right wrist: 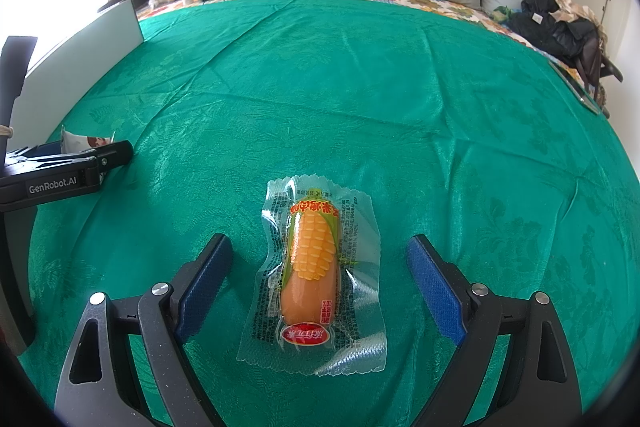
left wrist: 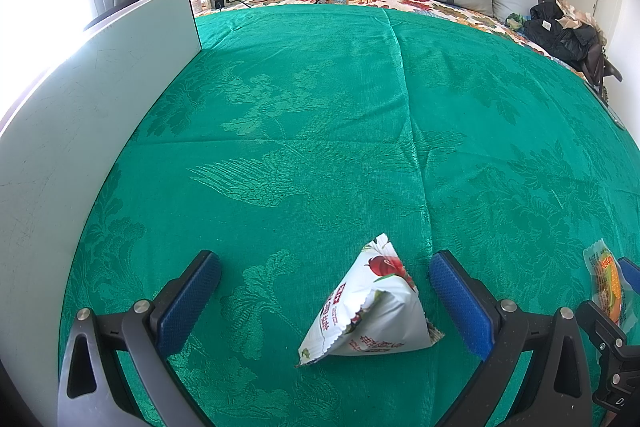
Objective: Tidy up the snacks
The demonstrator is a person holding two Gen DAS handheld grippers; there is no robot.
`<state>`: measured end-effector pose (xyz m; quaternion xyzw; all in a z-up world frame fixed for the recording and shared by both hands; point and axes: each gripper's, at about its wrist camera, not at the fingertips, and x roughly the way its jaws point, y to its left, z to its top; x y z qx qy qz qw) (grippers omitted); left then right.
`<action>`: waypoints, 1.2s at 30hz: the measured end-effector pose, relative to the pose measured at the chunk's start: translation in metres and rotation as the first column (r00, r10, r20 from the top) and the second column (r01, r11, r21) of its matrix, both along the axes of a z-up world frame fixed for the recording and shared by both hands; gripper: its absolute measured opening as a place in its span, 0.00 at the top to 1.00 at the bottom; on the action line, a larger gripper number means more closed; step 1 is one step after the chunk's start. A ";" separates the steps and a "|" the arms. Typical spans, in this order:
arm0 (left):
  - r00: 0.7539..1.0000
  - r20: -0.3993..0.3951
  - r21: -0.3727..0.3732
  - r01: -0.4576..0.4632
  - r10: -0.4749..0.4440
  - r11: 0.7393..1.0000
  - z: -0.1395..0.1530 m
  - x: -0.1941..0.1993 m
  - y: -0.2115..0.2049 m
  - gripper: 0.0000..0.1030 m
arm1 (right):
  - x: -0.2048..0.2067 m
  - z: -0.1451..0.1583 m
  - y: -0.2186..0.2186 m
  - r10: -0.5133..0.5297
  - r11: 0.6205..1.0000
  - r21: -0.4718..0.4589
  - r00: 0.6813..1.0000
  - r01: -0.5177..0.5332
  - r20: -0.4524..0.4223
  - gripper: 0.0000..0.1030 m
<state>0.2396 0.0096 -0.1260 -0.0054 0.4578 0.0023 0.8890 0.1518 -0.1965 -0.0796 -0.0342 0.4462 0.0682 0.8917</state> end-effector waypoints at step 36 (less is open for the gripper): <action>0.904 -0.217 -0.009 0.375 -0.368 0.927 0.013 0.016 -0.021 0.32 | 0.036 0.019 -0.013 0.025 0.992 0.125 0.928 0.023 -0.372 0.14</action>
